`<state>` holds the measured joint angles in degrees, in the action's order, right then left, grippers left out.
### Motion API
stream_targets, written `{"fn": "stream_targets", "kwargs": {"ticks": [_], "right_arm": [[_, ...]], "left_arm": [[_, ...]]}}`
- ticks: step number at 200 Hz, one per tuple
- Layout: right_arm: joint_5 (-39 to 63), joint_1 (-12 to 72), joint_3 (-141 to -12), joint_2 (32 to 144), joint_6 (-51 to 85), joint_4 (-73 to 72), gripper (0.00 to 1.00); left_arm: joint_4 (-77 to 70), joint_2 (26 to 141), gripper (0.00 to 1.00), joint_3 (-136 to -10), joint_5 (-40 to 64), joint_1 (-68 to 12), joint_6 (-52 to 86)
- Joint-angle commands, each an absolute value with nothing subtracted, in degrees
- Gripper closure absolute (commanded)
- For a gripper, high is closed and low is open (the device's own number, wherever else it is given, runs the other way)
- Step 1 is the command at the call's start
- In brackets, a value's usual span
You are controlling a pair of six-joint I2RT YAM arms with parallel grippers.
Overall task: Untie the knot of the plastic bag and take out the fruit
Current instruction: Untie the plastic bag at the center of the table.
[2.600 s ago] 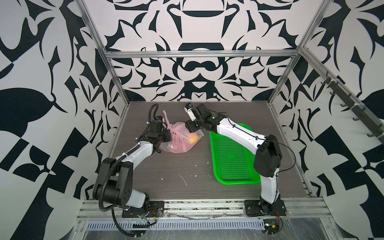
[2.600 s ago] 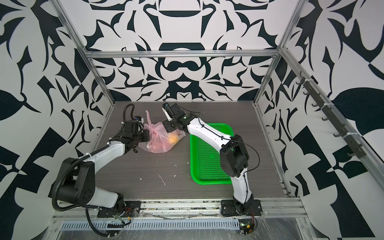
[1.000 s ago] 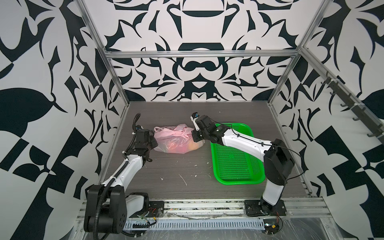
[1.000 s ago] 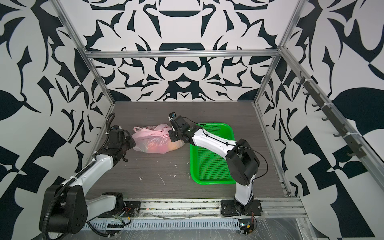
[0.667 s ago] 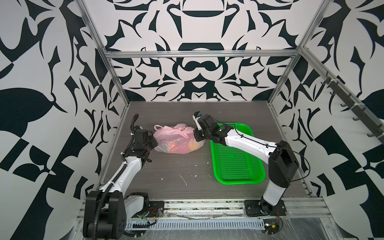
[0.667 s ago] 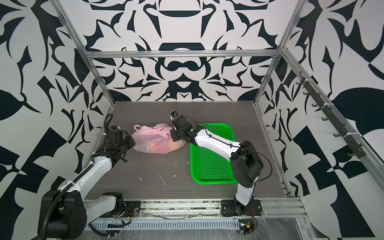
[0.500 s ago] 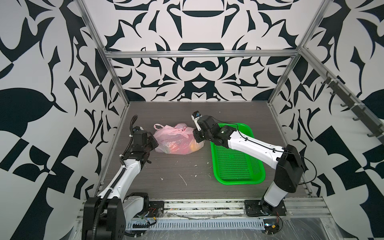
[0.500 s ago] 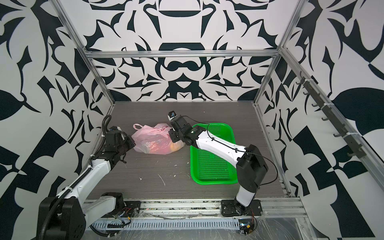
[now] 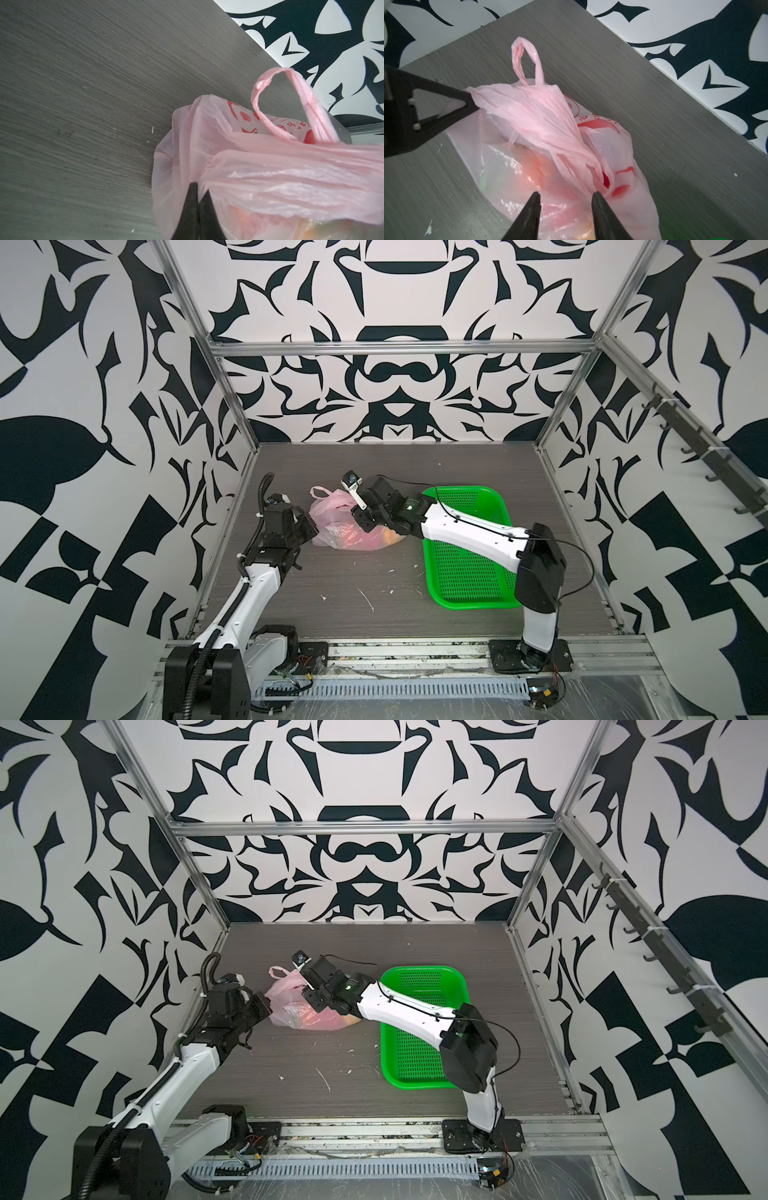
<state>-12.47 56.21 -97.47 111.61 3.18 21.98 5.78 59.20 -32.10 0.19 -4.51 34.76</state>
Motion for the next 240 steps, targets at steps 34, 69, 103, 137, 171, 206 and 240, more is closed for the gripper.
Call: {"fn": "stream_targets", "kwargs": {"ticks": [34, 69, 103, 137, 171, 206, 240], "right_arm": [[-14.6, 56.2, -103.3, 116.9, 1.6, 20.0, 0.54], [-16.8, 56.2, -104.1, 118.7, 2.5, 18.7, 0.73], [-17.8, 56.2, -102.3, 116.8, 2.8, 19.1, 0.88], [-16.5, 55.3, -97.9, 112.3, 3.7, 19.5, 0.95], [-11.9, 52.7, -91.9, 107.2, 5.6, 18.2, 0.97], [-5.3, 49.0, -86.1, 102.9, 8.1, 15.5, 0.99], [-1.7, 46.7, -84.2, 102.0, 9.0, 14.6, 1.00]], "left_arm": [[6.1, 58.4, 1.00, -30.9, 1.1, -4.4, 35.2], [6.2, 58.2, 1.00, -30.9, 0.3, -4.4, 35.0], [5.6, 58.9, 1.00, -30.4, -2.1, -4.3, 35.8], [4.5, 60.7, 1.00, -30.5, -2.9, -4.3, 36.9], [5.1, 61.4, 1.00, -31.2, -2.2, -4.3, 37.6], [7.0, 60.7, 1.00, -31.7, -1.3, -4.4, 37.4], [10.9, 60.7, 0.96, -34.3, 2.7, -4.4, 35.4]]}}
